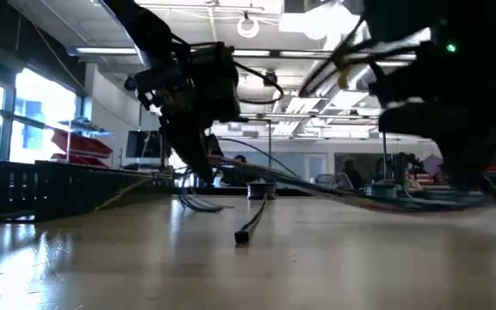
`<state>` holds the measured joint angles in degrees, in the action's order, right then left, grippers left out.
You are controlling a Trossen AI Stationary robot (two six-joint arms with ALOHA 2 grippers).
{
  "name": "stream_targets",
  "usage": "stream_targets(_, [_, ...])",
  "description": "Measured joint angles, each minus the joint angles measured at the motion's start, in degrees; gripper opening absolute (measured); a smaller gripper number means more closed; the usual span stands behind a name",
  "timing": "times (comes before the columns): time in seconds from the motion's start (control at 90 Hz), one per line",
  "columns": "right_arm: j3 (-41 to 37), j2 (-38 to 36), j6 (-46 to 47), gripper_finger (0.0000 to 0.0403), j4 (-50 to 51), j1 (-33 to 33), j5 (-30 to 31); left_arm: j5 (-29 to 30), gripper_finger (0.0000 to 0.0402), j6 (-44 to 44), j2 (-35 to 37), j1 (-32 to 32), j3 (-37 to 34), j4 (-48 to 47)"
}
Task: Ziptie cables
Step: Wrap the black zip tie on the cable
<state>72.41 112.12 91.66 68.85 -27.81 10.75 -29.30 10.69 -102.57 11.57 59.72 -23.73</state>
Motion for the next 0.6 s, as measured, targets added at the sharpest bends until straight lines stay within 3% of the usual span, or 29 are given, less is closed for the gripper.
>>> stream_targets(0.256, [-2.17,0.0,-0.06,0.0006,0.11,-1.59,-0.62,8.79,0.009,1.63,8.45,0.96,0.0,-8.4])
stream_targets(0.6, [-2.15,0.0,-0.52,0.0036,1.04,-3.77,-0.95,9.0,0.0092,2.09,14.21,-1.94,0.0,-13.59])
